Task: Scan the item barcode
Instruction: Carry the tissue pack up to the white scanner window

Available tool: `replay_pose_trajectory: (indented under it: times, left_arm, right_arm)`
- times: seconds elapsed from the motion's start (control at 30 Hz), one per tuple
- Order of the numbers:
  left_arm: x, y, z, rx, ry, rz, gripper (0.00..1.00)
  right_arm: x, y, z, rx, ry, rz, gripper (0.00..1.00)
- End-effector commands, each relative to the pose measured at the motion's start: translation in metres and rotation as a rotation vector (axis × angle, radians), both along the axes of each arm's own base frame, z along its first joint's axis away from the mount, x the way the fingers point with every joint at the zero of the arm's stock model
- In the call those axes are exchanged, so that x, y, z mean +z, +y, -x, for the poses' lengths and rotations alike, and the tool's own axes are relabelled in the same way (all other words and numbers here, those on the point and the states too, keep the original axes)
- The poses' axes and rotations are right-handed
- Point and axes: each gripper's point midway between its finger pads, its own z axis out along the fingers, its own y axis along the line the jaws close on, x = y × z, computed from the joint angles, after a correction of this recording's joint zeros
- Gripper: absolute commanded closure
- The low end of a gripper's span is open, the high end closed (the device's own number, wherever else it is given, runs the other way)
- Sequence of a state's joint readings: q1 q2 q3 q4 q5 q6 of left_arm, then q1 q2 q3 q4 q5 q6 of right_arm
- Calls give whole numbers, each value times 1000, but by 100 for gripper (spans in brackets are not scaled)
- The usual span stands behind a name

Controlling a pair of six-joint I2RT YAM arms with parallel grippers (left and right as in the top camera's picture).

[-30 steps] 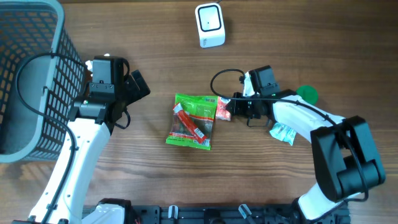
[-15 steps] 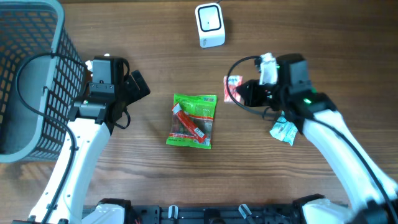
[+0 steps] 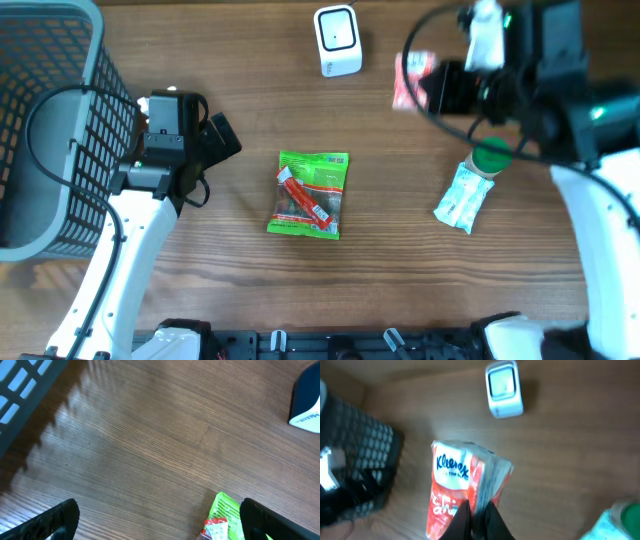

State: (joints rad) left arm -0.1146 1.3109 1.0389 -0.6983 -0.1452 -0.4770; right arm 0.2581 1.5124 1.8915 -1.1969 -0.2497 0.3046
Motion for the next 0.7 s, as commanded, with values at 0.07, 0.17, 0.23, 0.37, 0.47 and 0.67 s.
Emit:
replay_pose_trajectory:
  times: [0.07,0.17,0.23,0.37,0.47,0.67]
  left_arm:
    - [3,4,-2,11,-9,-8,0]
    - [3,4,-2,11,-9,-8,0]
    - [3,4,-2,11,-9,-8,0]
    - [3,4,-2,10,-8,-8,0]
    - [3,4,-2,11,-7,-8,0]
    - [3,4,-2,11,-7,-8,0]
  right_arm:
    - [6,-5,-69,-24,-122,211,96]
    - [-15,2,-108,-32,-195,402,96]
    - [-28,11,-129,-46,-234,503,96]
    - [-56,37,-171,-92,-332,718,96]
    - [-87,58,-192,-60,-367,856,96]
    - [-162,82,-225,1,-381,1076,96]
